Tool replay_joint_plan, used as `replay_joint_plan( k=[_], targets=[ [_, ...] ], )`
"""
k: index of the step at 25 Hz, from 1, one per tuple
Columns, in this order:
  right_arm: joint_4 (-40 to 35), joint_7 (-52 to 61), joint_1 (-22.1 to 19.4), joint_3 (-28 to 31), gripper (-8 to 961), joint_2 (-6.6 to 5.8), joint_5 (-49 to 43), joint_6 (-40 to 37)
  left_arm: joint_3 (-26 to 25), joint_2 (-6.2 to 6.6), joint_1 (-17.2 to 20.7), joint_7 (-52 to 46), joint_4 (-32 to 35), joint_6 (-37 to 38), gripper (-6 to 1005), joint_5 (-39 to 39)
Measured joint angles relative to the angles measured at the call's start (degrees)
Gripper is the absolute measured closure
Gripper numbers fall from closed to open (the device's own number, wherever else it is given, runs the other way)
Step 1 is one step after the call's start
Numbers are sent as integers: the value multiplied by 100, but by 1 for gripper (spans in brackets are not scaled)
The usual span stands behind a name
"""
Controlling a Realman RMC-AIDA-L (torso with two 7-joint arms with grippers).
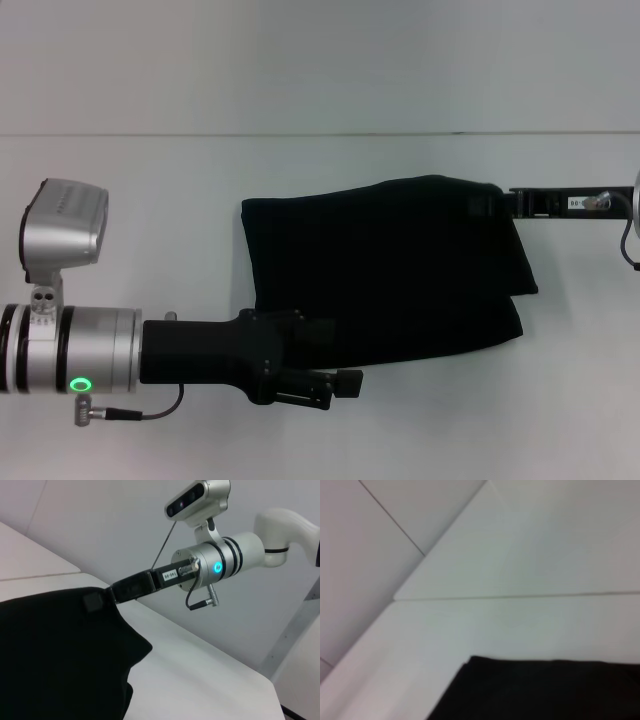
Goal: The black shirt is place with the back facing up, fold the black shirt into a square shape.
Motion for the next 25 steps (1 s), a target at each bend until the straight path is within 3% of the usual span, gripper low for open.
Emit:
replay_joint_plan(
  k=[9, 14, 18, 19, 23, 25],
  targets=[
    [270, 87, 0, -11, 891, 54, -683, 590, -48, -26, 47, -127, -8, -107, 49, -7],
    [205, 68, -69, 19, 860, 104, -761, 744, -209, -16, 31, -314, -9, -682, 50, -333],
    [201, 167, -116, 93, 770, -27, -743, 642, -564, 17, -56, -545, -8, -1042, 50, -587],
    [191, 215, -136, 130, 747, -71, -738, 590, -797, 27, -133, -893, -8, -1470, 50, -756],
    [77, 344, -238, 392, 656, -205, -730, 319, -849, 33, -251, -1666, -8, -2355, 49, -849],
    [-37, 350, -287, 596, 499, -239, -729, 147, -765, 34, -316, -2210, -19, -2928, 49, -830]
  ],
)
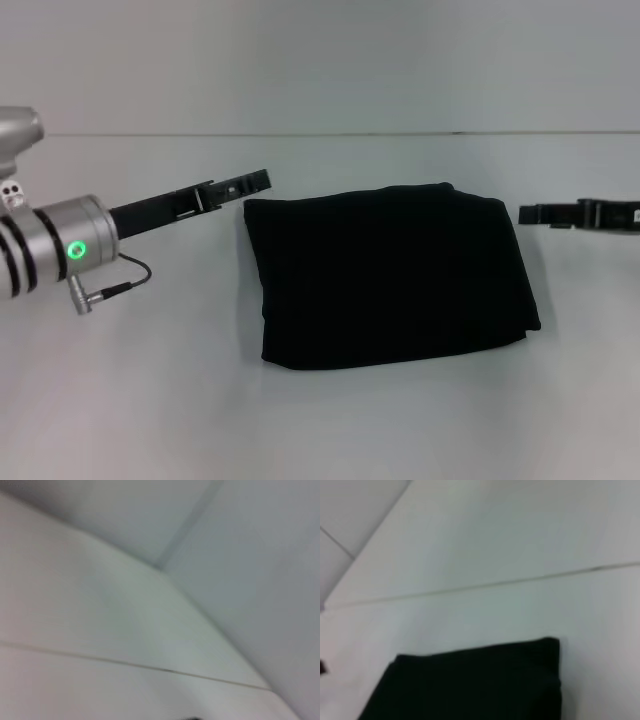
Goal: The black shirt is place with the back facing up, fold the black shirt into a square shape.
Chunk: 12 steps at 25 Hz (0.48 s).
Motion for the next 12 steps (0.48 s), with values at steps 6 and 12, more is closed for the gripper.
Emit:
replay_joint_plan(
  k=[6, 12],
  targets=[
    [-188, 0, -20, 148, 199, -13, -11, -213, 628, 58, -235, -1492, -132, -1165, 54, 375],
    [-211, -36, 4, 161, 146, -20, -28, -220, 838, 78, -490, -1878, -422, -1565, 66, 671]
  ],
)
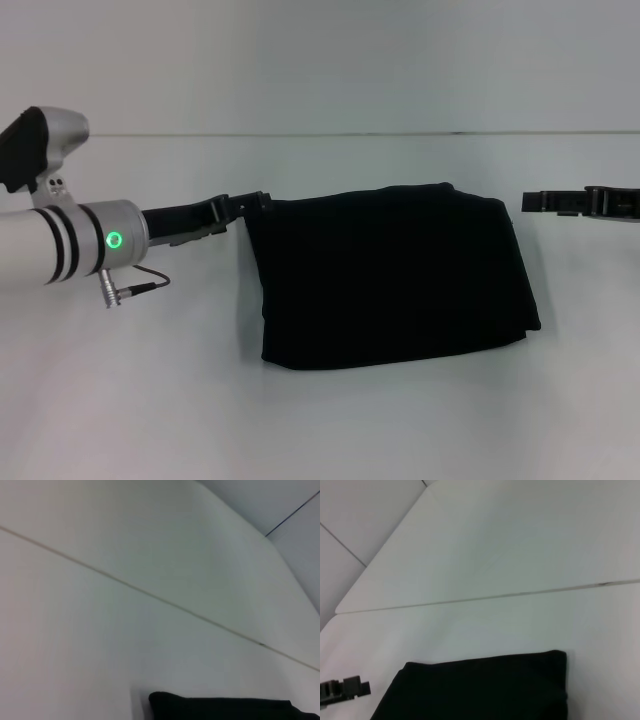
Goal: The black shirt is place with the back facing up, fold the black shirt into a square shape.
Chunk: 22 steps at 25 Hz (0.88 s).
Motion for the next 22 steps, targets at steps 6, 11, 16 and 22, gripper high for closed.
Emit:
replay_joint_plan(
  k=[6, 11, 16, 22],
  targets=[
    [-5, -23, 30, -21, 141, -3, 0, 99, 4, -23, -129, -14, -133, -94, 77, 10],
    [-7, -48, 76, -40, 143, 49, -2, 136, 6, -55, -220, -6, -255, -252, 87, 14],
    [64, -48, 130, -138, 145, 109, -7, 196, 78, -64, -379, 26, -457, -456, 97, 17],
    [96, -6, 151, -349, 145, 220, -7, 401, 277, -126, -507, 26, -524, -651, 108, 20]
  ],
)
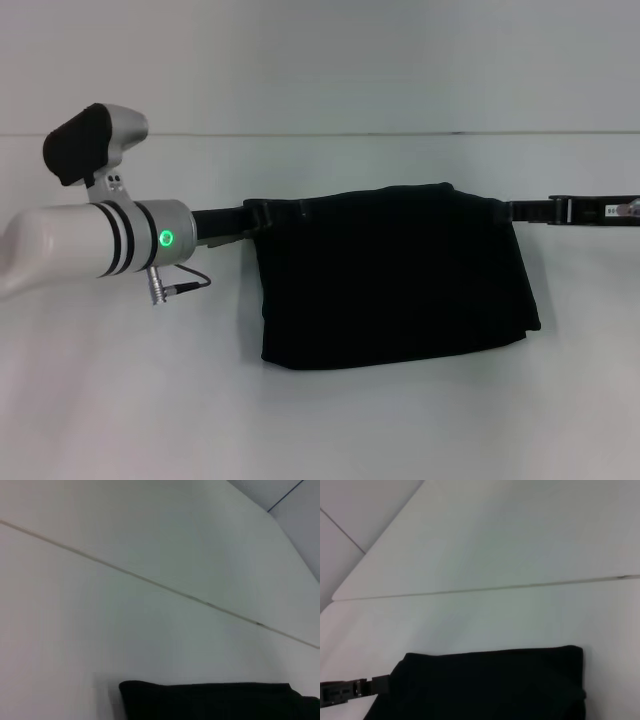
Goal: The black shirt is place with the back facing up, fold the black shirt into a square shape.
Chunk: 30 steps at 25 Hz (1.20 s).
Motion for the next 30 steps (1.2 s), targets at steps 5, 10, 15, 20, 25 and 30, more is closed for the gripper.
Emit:
replay_joint_plan(
  k=[5, 10, 15, 20, 25, 30],
  targets=[
    [219, -28, 67, -47, 145, 43, 0, 232, 35, -9, -38, 63, -8, -57, 118, -1],
    [323, -37, 122, -67, 145, 91, 0, 363, 36, -10, 5, 255, 11, -77, 128, -11],
    [388, -13, 162, -63, 145, 134, 19, 381, 36, -10, 2, 373, -9, -95, 276, -4],
    [595, 11, 280, 0, 145, 161, 61, 458, 36, -10, 0, 464, -22, -96, 504, 0],
    [761, -18, 412, 9, 144, 240, 258, 645, 37, -10, -3, 509, -23, -93, 806, 0],
    [793, -148, 481, -11, 144, 370, 551, 1000, 36, -10, -2, 533, -22, -72, 881, 0]
  ],
)
